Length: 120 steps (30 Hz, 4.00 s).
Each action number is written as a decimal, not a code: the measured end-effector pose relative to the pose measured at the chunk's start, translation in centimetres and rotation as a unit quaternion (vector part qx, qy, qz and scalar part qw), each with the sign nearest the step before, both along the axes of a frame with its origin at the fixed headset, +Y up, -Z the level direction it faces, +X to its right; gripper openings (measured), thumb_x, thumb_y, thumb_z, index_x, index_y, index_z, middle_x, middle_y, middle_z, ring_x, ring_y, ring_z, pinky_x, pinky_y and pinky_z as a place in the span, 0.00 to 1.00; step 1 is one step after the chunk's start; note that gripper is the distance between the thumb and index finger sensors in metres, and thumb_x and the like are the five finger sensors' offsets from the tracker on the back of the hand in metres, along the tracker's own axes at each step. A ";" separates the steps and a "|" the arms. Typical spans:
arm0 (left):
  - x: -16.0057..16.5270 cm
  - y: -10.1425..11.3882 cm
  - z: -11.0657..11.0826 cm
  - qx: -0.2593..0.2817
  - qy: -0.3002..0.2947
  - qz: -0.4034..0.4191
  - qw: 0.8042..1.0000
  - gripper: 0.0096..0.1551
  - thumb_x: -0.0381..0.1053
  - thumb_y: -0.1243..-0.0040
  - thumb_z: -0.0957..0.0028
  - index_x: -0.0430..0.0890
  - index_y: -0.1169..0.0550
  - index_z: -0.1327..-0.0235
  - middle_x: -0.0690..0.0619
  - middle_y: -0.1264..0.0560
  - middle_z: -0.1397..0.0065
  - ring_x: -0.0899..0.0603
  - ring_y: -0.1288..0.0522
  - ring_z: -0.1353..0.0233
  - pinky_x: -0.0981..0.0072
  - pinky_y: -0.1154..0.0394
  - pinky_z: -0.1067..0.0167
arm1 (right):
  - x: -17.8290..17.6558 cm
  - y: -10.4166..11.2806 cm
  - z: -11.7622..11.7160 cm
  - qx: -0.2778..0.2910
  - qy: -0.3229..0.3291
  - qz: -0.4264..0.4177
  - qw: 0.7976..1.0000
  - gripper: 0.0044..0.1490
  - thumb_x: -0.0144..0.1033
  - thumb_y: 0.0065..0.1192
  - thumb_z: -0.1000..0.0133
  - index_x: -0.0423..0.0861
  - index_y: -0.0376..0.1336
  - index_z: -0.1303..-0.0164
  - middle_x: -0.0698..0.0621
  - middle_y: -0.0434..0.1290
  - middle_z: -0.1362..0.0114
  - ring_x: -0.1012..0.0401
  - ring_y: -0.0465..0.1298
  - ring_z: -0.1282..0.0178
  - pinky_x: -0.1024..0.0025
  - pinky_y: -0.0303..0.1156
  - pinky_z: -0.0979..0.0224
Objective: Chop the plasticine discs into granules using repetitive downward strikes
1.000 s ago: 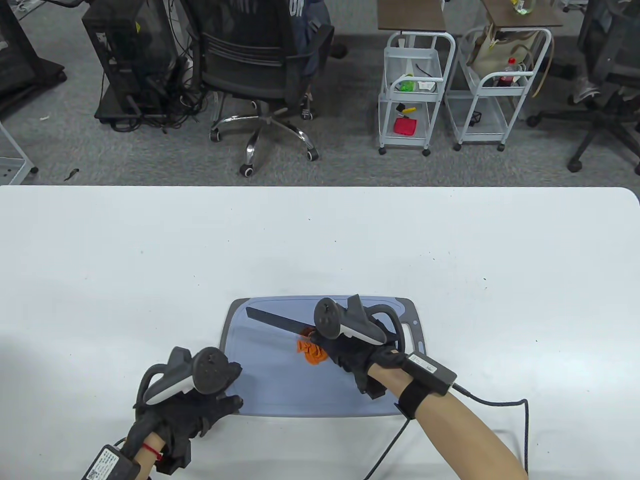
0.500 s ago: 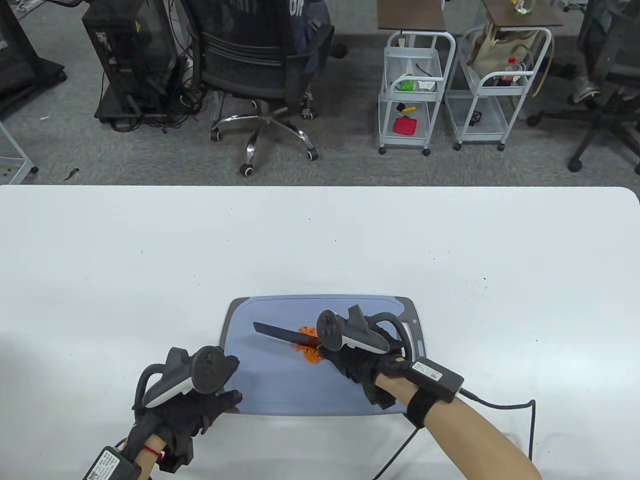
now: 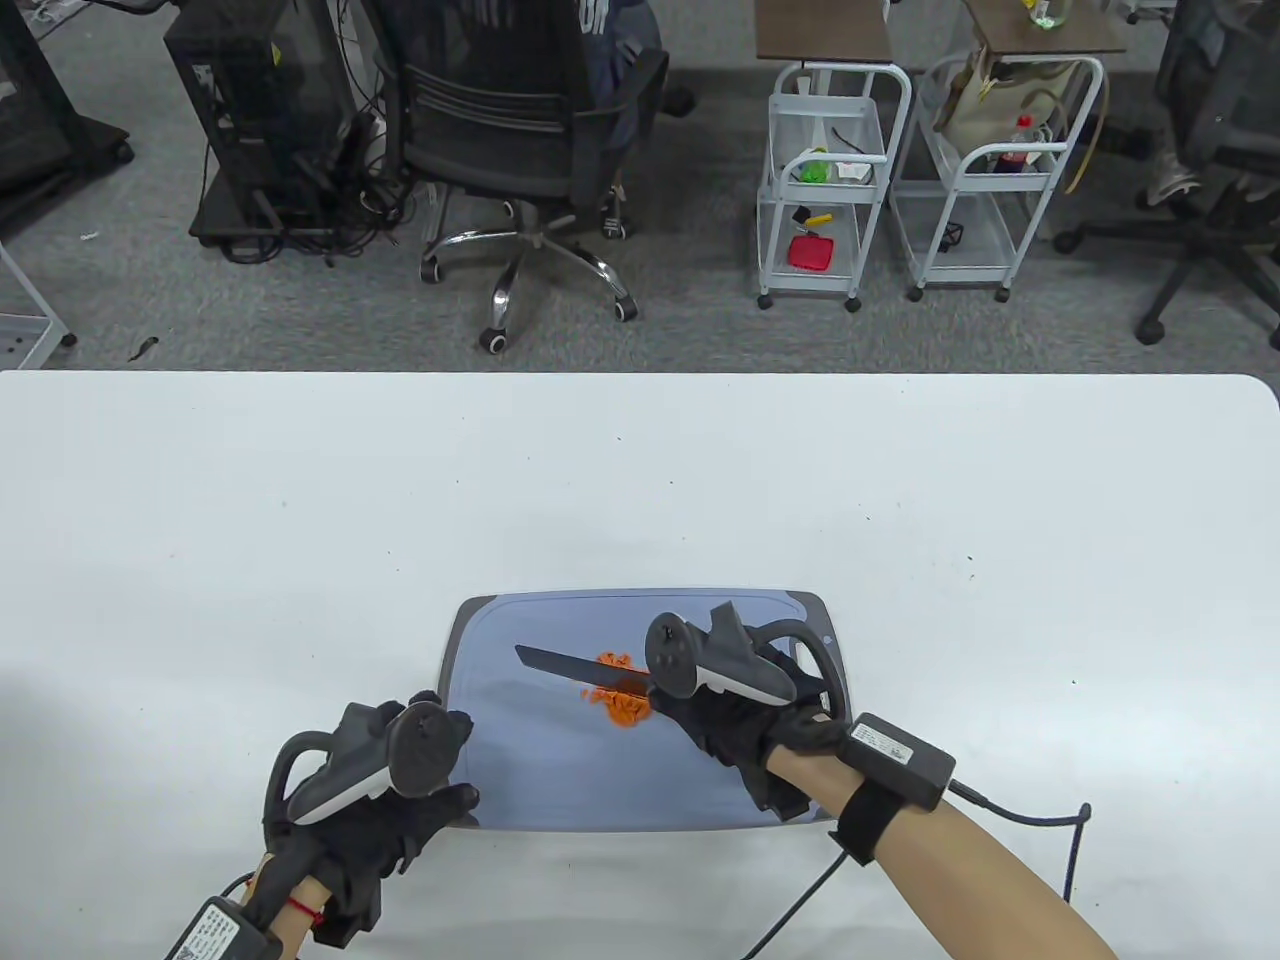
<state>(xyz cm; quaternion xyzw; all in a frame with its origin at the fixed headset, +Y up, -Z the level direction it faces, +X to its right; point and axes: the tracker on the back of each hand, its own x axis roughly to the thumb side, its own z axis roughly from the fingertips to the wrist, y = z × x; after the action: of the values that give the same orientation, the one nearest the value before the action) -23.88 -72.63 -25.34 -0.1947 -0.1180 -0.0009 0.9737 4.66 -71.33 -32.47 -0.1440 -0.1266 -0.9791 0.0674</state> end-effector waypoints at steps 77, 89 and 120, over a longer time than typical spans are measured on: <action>0.3 0.0 0.4 0.065 0.003 0.033 0.997 0.48 0.71 0.52 0.61 0.62 0.44 0.22 0.40 0.49 0.11 0.27 0.39 0.17 0.30 0.44 0.26 | -3.5 -1.9 -1.2 -0.009 -0.049 -0.137 0.989 0.37 0.61 0.56 0.49 0.44 0.71 0.45 0.56 0.83 0.64 0.59 0.86 0.81 0.53 0.83 0.62; 0.3 -0.2 0.0 0.079 0.000 0.031 0.996 0.50 0.71 0.52 0.61 0.58 0.43 0.21 0.42 0.50 0.11 0.26 0.43 0.16 0.30 0.46 0.26 | 6.7 2.4 3.8 -0.009 -0.247 -0.213 0.945 0.35 0.54 0.59 0.47 0.46 0.73 0.37 0.43 0.83 0.53 0.53 0.88 0.73 0.49 0.81 0.59; 1.4 -0.8 0.5 0.056 -0.019 0.004 0.998 0.50 0.71 0.52 0.61 0.57 0.43 0.21 0.41 0.49 0.11 0.26 0.43 0.16 0.29 0.46 0.26 | -0.5 -0.6 6.3 -0.062 -0.213 -0.241 0.945 0.36 0.54 0.58 0.46 0.44 0.73 0.37 0.41 0.83 0.52 0.52 0.89 0.72 0.49 0.82 0.59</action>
<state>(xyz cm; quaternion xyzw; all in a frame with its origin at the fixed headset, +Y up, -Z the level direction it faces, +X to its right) -22.49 -73.48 -24.88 -0.1395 -0.1374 -0.0075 0.9806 4.14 -71.91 -26.20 0.0375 -0.1601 -0.9642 -0.2079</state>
